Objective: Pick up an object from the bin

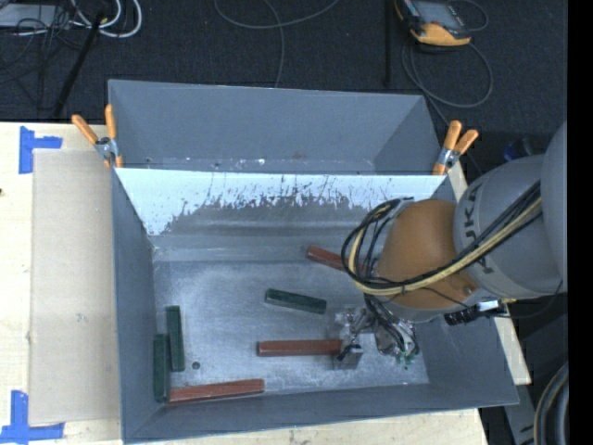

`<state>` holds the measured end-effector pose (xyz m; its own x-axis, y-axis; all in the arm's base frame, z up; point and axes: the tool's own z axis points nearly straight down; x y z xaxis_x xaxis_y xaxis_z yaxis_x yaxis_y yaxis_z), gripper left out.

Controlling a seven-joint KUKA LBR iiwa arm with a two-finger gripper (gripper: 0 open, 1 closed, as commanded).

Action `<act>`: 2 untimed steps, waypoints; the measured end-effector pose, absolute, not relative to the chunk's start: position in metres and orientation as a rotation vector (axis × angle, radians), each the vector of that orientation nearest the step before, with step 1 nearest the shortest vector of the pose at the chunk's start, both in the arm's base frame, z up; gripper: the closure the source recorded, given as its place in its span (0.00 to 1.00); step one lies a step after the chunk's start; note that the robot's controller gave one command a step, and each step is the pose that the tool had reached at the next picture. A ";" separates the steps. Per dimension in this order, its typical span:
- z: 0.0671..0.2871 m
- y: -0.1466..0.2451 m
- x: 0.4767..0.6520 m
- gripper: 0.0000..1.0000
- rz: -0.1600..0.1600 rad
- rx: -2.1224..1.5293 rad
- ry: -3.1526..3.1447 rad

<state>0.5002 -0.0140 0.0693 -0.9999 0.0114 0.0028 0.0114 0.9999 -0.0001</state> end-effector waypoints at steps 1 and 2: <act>0.264 0.020 0.492 1.00 -0.002 -0.036 -3.150; 0.259 0.020 0.491 0.00 0.000 -0.034 -3.142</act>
Offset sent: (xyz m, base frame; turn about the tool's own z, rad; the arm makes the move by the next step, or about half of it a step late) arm -0.0095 0.0331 0.1902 0.0142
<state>0.4912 0.0197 0.2590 -0.9998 0.0214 -0.0002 0.0214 0.9998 -0.0002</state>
